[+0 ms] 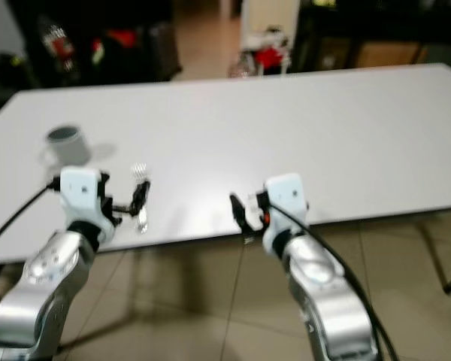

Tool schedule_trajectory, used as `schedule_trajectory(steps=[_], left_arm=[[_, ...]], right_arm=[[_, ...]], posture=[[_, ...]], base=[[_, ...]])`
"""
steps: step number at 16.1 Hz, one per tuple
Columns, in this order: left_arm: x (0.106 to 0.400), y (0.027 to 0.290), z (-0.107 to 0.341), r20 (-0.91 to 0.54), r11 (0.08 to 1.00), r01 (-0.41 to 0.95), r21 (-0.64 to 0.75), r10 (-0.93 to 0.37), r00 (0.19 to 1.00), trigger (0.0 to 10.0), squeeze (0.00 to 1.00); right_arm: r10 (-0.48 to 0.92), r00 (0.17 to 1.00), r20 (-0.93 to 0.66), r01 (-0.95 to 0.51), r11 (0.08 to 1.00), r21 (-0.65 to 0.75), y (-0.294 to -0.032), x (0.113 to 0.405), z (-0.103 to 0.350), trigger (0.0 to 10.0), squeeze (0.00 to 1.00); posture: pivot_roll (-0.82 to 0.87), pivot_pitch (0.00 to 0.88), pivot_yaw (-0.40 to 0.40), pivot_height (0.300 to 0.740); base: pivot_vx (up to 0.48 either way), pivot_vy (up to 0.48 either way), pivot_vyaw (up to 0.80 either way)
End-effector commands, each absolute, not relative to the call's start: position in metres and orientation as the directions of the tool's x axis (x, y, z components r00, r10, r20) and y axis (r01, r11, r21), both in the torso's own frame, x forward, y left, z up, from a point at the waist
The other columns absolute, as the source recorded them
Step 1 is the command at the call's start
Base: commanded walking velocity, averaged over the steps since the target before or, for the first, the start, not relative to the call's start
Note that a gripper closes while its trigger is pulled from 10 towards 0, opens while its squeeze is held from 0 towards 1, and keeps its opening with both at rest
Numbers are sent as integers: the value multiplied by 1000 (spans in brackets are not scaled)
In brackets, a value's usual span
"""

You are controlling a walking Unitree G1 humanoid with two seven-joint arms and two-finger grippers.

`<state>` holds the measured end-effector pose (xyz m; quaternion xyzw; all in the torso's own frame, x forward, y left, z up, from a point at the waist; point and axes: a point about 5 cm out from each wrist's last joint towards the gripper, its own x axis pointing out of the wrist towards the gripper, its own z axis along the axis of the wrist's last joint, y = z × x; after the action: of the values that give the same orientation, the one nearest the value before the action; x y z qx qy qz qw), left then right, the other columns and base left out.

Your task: Setting the table

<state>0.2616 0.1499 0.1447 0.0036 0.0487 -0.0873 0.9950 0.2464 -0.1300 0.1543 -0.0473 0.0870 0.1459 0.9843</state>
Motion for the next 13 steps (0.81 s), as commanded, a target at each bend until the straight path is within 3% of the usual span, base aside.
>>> schedule_trajectory(steps=[1, 3, 5, 6, 7, 9, 13], left_arm=[[264, 146, 146, -80, 982, 189, -3, -189, 979, 10000, 631], [266, 152, 140, -95, 990, 141, -30, -143, 985, 10000, 620], [267, 155, 127, -156, 992, 104, -78, -115, 981, 10000, 298], [267, 156, 124, -166, 992, 100, -80, -113, 980, 10000, 298], [271, 158, 120, -178, 994, 96, -51, -103, 979, 10000, 0], [279, 169, 109, -237, 999, 36, -14, -38, 971, 10000, 0], [289, 171, 95, -314, 996, 87, -37, -94, 945, 10000, 0]], right_arm=[[273, 945, -182, -289, 955, -66, -135, 244, 156, 10000, 0], [338, 924, -179, -350, 936, -43, -132, 243, 156, 10000, 0], [438, 878, -191, -456, 888, -59, -127, 243, 158, 10000, 0], [455, 869, -195, -475, 878, -66, -126, 243, 157, 10000, 0], [493, 847, -197, -514, 856, -65, -127, 245, 162, 10000, 0], [588, 782, -208, -611, 788, -73, -127, 246, 169, 10000, 0], [683, 684, -258, -720, 689, -83, -125, 243, 170, 10000, 0]], posture=[[-136, 0, 65, 740], [-133, 0, 64, 740], [-145, 0, 75, 740], [-145, 0, 75, 740], [-145, 0, 78, 740], [-141, 0, 78, 740], [-123, 0, 66, 740]], base=[[341, 0, 0], [332, 0, 0], [0, 0, 0], [0, 0, 0], [0, 0, 0], [0, 0, 0], [0, 0, 0]])
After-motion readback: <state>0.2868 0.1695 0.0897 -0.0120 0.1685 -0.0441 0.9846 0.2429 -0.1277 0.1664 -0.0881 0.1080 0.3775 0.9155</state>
